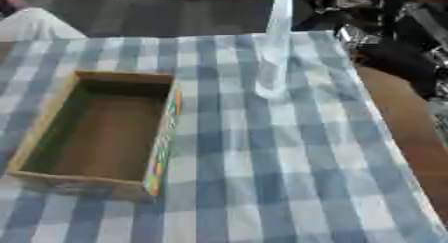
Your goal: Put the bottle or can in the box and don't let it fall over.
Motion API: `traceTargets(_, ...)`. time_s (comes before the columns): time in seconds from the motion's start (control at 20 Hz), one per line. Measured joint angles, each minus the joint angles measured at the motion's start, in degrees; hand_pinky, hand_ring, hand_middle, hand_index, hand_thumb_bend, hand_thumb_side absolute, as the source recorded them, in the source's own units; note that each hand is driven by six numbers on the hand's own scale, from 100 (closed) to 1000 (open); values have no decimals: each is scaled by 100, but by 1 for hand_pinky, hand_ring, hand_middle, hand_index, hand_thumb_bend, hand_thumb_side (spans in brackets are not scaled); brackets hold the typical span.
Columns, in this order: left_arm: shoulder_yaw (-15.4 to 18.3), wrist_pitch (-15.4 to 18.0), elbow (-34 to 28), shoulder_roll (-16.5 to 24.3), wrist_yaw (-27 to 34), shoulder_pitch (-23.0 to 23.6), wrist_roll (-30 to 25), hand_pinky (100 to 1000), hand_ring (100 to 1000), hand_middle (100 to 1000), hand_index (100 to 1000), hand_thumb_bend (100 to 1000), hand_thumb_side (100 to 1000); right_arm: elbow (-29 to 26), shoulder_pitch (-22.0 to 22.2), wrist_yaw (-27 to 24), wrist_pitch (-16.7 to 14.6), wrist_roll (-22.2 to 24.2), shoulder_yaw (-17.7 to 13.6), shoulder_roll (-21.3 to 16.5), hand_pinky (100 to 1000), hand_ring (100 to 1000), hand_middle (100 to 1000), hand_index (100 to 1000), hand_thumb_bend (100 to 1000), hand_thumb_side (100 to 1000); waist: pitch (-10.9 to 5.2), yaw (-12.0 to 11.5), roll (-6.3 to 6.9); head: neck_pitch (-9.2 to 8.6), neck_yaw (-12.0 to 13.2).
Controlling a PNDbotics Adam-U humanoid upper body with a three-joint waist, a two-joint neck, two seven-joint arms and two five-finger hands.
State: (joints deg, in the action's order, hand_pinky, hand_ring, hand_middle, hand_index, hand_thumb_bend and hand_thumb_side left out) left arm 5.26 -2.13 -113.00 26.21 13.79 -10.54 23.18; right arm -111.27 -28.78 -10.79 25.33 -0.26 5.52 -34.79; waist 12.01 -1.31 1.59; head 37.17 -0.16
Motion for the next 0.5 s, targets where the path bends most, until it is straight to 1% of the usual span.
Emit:
traceTargets(0.15, 1, -3, 0, -67, 0, 46, -13, 473, 675, 678, 726, 100, 694, -14, 58, 100, 0, 36, 33, 85, 1000, 1000, 1000, 933, 100, 327, -15, -25, 1, 0, -7)
traceTargets(0.3, 3, -4, -1, -110, -16, 114, -28, 473, 676, 678, 727, 100, 695, -18, 115, 194, 9, 73, 80, 172, 1000, 1000, 1000, 937, 100, 331, -25, -188, -10, -1, -26)
traceTargets(0.5, 4, 0, -3, -120, -31, 155, -36, 471, 675, 677, 726, 100, 697, -49, 169, 316, 30, 106, 123, 258, 1000, 1000, 1000, 939, 100, 325, -25, -198, -15, -3, -31)
